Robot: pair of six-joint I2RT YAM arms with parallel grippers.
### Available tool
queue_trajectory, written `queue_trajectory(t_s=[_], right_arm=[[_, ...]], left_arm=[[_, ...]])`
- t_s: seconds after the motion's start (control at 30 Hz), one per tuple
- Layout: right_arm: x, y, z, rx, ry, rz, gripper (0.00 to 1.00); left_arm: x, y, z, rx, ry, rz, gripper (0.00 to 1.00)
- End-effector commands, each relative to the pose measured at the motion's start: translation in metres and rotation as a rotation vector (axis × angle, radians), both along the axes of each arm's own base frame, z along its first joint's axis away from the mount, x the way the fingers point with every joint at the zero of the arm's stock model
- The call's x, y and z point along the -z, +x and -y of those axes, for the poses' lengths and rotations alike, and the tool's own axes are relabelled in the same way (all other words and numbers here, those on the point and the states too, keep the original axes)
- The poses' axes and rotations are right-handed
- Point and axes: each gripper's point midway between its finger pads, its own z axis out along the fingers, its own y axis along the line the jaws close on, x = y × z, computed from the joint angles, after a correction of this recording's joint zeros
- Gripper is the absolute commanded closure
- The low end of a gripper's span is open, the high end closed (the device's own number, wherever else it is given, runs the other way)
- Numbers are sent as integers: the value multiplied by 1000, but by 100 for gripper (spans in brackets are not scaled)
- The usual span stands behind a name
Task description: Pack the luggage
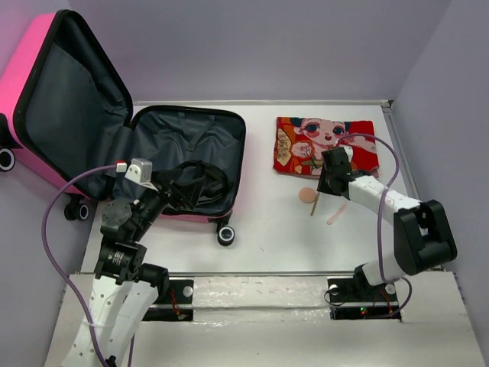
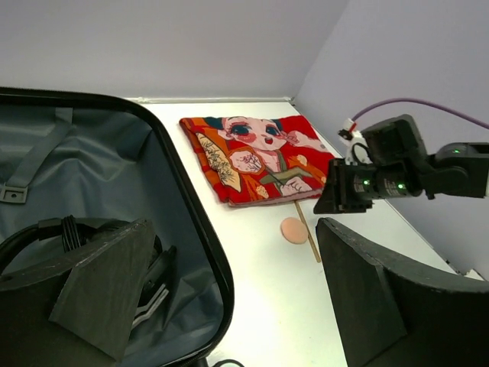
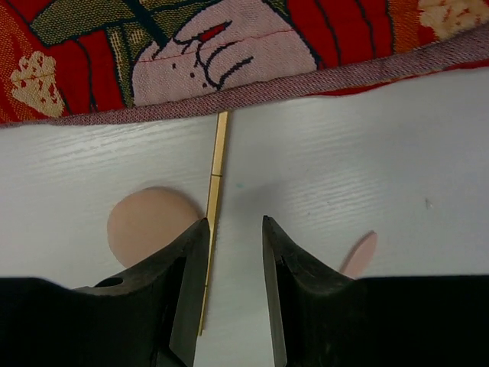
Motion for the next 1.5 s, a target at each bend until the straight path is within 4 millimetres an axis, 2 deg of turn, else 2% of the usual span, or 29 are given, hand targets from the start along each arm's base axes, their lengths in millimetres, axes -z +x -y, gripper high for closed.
queue_trajectory(t_s=[0.0, 0.23, 0.33, 0.53, 0.6, 0.63, 0.77, 0.8, 0.87, 0.9, 0.97, 1.1, 1.13, 1.2, 1.23, 1.27, 1.3, 1.37, 1.4, 1.43, 1.47], right_arm=[[-6, 36, -15, -6, 56, 44, 61], [13, 43, -23, -4, 81, 3, 62], [27, 37, -19, 15, 82, -34, 65], [41, 34, -17, 32, 75, -69, 71], [45, 31, -14, 43, 61, -76, 77], [41, 31, -13, 47, 61, -65, 85], [28, 21, -5, 56, 49, -28, 92], [12, 21, -5, 53, 60, 15, 93], [1, 12, -4, 41, 76, 37, 93], [-20, 12, -7, 15, 98, 93, 93], [-35, 6, -18, -44, 155, 117, 93], [-92, 4, -68, -209, 294, 237, 93], [-107, 1, -93, -282, 346, 261, 93], [-132, 2, -129, -371, 413, 305, 93], [-161, 7, -154, -433, 466, 355, 93], [-161, 14, -181, -483, 497, 339, 93], [-199, 12, -220, -573, 547, 388, 93], [-220, 19, -263, -649, 588, 408, 93], [-203, 24, -295, -687, 597, 361, 93], [-211, 27, -314, -704, 643, 353, 93], [-251, 38, -331, -731, 704, 419, 83]], left_arm=[[-30, -9, 1, 26, -23, 91, 1], [-31, -12, 3, 37, -23, 96, 1], [-33, -13, 3, 40, -24, 102, 1], [-33, -14, 3, 42, -25, 106, 1], [-33, -14, 3, 40, -25, 106, 1], [-34, -14, 3, 40, -26, 108, 1], [-34, -15, 3, 43, -27, 108, 1], [-34, -15, 3, 43, -27, 107, 1], [-35, -16, 4, 45, -28, 110, 1], [-35, -16, 4, 45, -28, 111, 1], [-34, -15, 4, 43, -27, 108, 1], [-34, -15, 4, 44, -29, 105, 1], [-34, -15, 3, 42, -30, 106, 1], [-34, -14, 3, 41, -30, 105, 1], [-34, -14, 4, 43, -31, 104, 1], [-34, -14, 3, 38, -31, 104, 1], [-33, -13, 2, 35, -30, 102, 1], [-33, -12, 2, 30, -30, 100, 1], [-32, -12, 2, 30, -29, 97, 1], [-32, -11, 2, 27, -29, 96, 1], [-32, -10, 1, 22, -27, 96, 1]])
